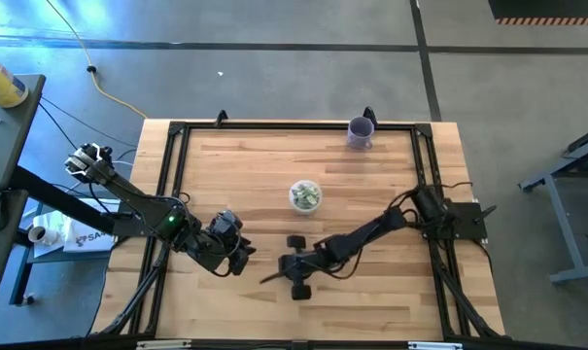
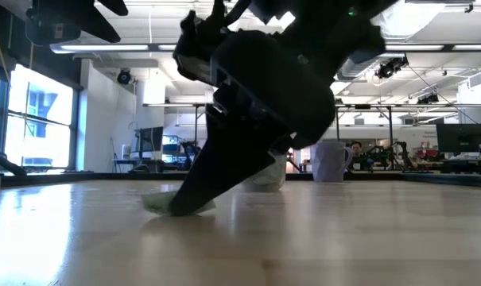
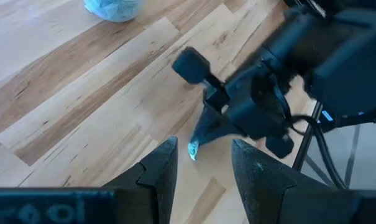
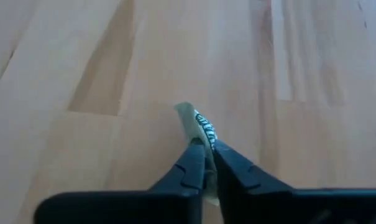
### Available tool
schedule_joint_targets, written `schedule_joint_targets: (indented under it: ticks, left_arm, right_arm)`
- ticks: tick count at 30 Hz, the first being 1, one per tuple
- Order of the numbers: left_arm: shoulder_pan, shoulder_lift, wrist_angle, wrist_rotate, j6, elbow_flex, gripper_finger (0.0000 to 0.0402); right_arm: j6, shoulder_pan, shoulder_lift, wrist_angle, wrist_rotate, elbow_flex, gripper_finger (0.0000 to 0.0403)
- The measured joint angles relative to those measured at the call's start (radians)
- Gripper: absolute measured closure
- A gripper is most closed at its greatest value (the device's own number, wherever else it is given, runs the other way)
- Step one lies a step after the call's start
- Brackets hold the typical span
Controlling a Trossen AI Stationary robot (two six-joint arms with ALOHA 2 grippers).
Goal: Pick and place Stevia / Truvia into bins
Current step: Put the green stevia packet into the transparent container
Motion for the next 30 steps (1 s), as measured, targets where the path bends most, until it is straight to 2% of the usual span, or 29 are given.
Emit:
schedule_joint_targets:
  ticks: [2, 5, 10, 13, 17, 20, 24, 30]
  left_arm:
    - [0.0, 0.0, 0.0, 0.0, 0.0, 0.0, 0.0218]
    - [0.0, 0.0, 0.001, 0.0, 0.0, 0.0, 0.0218]
    - [0.0, 0.0, 0.003, -0.001, 0.0, 0.0, 0.0218]
    - [0.0, 0.0, 0.006, -0.004, -0.001, 0.0, 0.0218]
    - [0.0, 0.001, 0.007, -0.027, -0.006, 0.0, 0.0218]
    - [0.0, 0.001, 0.008, -0.063, -0.005, 0.0, 0.0218]
    - [0.0, 0.001, 0.007, -0.102, -0.003, 0.0, 0.0218]
    - [0.0, 0.001, 0.006, -0.103, -0.003, 0.0, 0.0218]
  right_arm:
    - [0.009, -0.016, -0.022, -0.026, -0.024, -0.002, 0.0394]
    - [0.029, -0.039, -0.083, -0.099, 0.002, -0.006, 0.0384]
    - [-0.003, -0.085, -0.265, -0.23, 0.132, -0.003, 0.0398]
    - [-0.028, -0.121, -0.377, -0.317, 0.234, -0.004, 0.0394]
    - [-0.049, -0.206, -0.497, -0.457, 0.35, -0.001, 0.0399]
    - [-0.074, -0.296, -0.514, -0.535, 0.313, -0.002, 0.0395]
    - [-0.105, -0.394, -0.469, -0.545, 0.172, -0.004, 0.0395]
    - [-0.202, -0.418, -0.365, -0.479, 0.115, -0.004, 0.0396]
